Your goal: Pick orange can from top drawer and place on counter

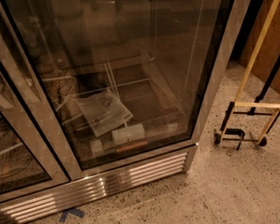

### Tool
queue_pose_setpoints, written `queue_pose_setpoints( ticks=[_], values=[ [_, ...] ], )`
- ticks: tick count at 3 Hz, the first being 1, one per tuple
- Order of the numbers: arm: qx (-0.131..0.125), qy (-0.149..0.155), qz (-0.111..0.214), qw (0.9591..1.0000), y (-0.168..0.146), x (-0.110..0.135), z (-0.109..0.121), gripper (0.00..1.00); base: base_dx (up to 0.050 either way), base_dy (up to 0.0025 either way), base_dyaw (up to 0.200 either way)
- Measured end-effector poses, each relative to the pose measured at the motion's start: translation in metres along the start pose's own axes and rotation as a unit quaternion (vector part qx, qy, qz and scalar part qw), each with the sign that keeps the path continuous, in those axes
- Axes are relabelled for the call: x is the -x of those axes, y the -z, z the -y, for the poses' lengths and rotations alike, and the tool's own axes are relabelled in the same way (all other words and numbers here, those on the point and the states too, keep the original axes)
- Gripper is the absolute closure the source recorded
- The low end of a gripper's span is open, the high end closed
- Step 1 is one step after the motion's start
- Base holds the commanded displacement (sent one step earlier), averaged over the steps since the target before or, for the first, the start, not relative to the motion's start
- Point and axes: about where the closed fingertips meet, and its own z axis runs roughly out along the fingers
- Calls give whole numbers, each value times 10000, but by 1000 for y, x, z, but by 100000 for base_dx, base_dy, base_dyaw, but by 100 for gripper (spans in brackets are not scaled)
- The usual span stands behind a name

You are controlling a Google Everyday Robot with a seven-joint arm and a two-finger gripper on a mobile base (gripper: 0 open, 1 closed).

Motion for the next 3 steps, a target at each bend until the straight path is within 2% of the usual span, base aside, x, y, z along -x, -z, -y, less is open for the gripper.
queue_pose_setpoints(
  ticks=[2,3],
  values=[
    [0,0,0,10000,0,0,0,0,5001,-1,21],
    [0,0,0,10000,0,0,0,0,3,-2,-19579]
  ],
)
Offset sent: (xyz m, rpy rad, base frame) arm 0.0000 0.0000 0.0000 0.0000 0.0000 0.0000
